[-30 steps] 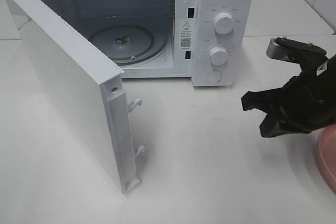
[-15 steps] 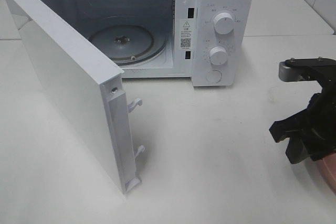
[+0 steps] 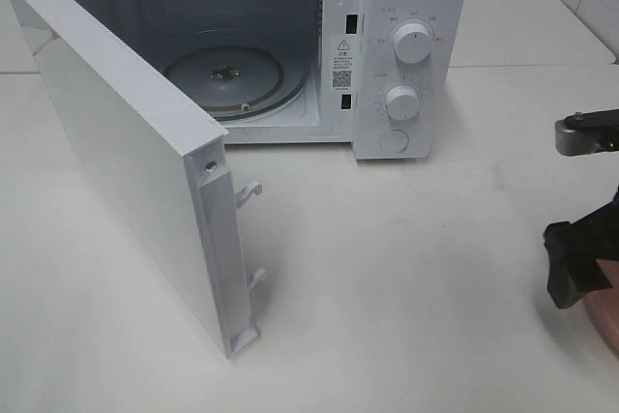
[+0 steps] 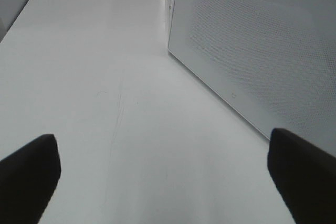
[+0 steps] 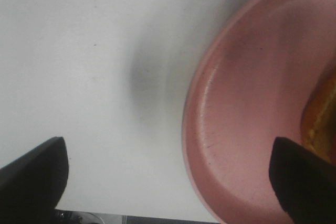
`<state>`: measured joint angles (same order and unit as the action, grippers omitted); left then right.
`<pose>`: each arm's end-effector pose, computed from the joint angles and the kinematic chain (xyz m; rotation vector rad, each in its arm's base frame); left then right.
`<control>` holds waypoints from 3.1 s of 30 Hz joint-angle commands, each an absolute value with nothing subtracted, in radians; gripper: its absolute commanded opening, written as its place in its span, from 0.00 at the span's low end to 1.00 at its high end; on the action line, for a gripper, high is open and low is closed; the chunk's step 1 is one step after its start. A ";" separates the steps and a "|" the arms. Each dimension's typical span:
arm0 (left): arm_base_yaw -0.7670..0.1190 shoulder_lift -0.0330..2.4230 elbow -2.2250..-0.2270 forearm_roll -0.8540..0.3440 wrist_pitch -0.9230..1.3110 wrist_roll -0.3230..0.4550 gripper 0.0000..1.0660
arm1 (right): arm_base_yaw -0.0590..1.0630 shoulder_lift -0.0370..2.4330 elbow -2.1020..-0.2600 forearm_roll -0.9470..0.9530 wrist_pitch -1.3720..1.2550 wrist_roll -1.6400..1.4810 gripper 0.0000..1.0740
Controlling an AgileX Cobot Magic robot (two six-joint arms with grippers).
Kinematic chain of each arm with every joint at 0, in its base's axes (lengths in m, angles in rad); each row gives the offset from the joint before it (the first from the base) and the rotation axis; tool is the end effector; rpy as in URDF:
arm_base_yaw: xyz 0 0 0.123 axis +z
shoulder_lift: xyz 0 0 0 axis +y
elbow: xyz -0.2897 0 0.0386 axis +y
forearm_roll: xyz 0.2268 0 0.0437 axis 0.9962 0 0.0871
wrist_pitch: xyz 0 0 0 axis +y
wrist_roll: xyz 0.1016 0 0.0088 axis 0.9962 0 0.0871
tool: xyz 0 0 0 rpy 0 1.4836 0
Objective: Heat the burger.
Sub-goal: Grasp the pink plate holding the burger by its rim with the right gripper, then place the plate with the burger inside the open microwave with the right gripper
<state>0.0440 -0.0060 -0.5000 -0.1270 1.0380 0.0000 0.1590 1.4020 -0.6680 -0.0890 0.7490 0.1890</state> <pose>-0.0206 -0.0120 0.2646 -0.0397 2.0110 -0.1232 0.2033 0.0263 0.1954 -0.0442 2.9572 -0.0517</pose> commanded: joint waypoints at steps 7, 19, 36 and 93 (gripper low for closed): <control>0.046 -0.030 -0.498 -0.130 1.033 0.000 0.94 | 0.108 1.441 -0.658 -0.103 0.721 0.164 0.93; 0.046 -0.030 -0.498 -0.131 1.033 0.000 0.94 | 0.108 1.617 -0.632 -0.106 0.567 0.180 0.91; 0.046 -0.030 -0.498 -0.131 1.033 0.000 0.94 | 0.108 1.706 -0.632 -0.156 0.509 0.207 0.78; 0.046 -0.030 -0.498 -0.131 1.033 0.000 0.94 | 0.438 1.584 -0.595 -0.585 0.880 0.688 0.00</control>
